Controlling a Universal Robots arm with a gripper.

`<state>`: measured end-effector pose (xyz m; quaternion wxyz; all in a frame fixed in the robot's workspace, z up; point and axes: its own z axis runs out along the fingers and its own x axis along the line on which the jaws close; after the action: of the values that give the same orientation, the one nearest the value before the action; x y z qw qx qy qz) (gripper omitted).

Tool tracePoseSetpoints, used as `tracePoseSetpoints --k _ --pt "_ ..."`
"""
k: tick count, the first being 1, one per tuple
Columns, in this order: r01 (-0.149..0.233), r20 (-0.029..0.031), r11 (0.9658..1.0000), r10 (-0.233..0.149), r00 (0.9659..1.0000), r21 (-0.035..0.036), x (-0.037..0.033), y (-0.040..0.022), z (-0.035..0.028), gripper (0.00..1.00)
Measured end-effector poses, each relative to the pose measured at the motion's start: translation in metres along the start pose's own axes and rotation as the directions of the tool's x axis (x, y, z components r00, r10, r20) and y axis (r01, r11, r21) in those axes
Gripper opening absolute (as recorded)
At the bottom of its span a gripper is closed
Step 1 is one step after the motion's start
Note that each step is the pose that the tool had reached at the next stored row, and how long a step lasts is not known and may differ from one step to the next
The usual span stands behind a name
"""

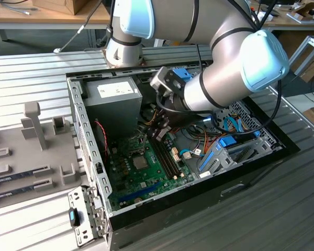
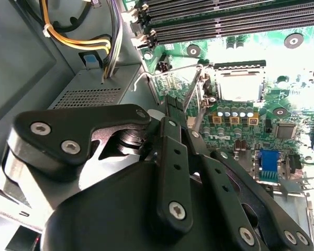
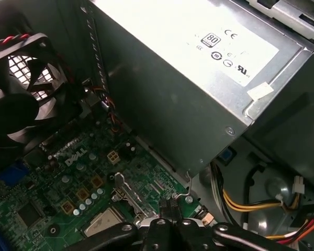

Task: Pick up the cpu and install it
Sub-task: 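Close the cpu cover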

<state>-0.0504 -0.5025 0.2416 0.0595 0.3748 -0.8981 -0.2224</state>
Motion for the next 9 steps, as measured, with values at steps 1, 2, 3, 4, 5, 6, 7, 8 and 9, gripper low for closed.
tracePoseSetpoints --k 1,2,3,4,5,6,7,8,9 --pt "0.0 -0.0001 1.0 0.0 1.0 0.0 0.0003 -0.0003 -0.0002 0.11" --pt "0.0 -0.0001 1.0 0.0 1.0 0.0 0.0006 -0.0005 -0.0003 0.11" --pt "0.0 -0.0001 1.0 0.0 1.0 0.0 0.0009 -0.0008 -0.0005 0.11" --pt "0.0 -0.0002 1.0 0.0 1.0 0.0 0.0015 -0.0013 -0.0008 0.11" --pt "0.0 -0.0003 1.0 0.0 1.0 0.0 0.002 -0.0018 -0.0011 0.11" --pt "0.001 -0.0003 1.0 -0.001 1.0 0.0 0.0023 -0.002 -0.0012 0.11" --pt "0.001 -0.0004 1.0 -0.001 1.0 0.0 0.0026 -0.0022 -0.0013 0.11" --pt "0.001 -0.0004 1.0 -0.001 1.0 0.0 0.0028 -0.0025 -0.0015 0.11" --pt "0.001 -0.0006 1.0 -0.001 1.0 0.0001 0.003 -0.0026 -0.0016 0.11"
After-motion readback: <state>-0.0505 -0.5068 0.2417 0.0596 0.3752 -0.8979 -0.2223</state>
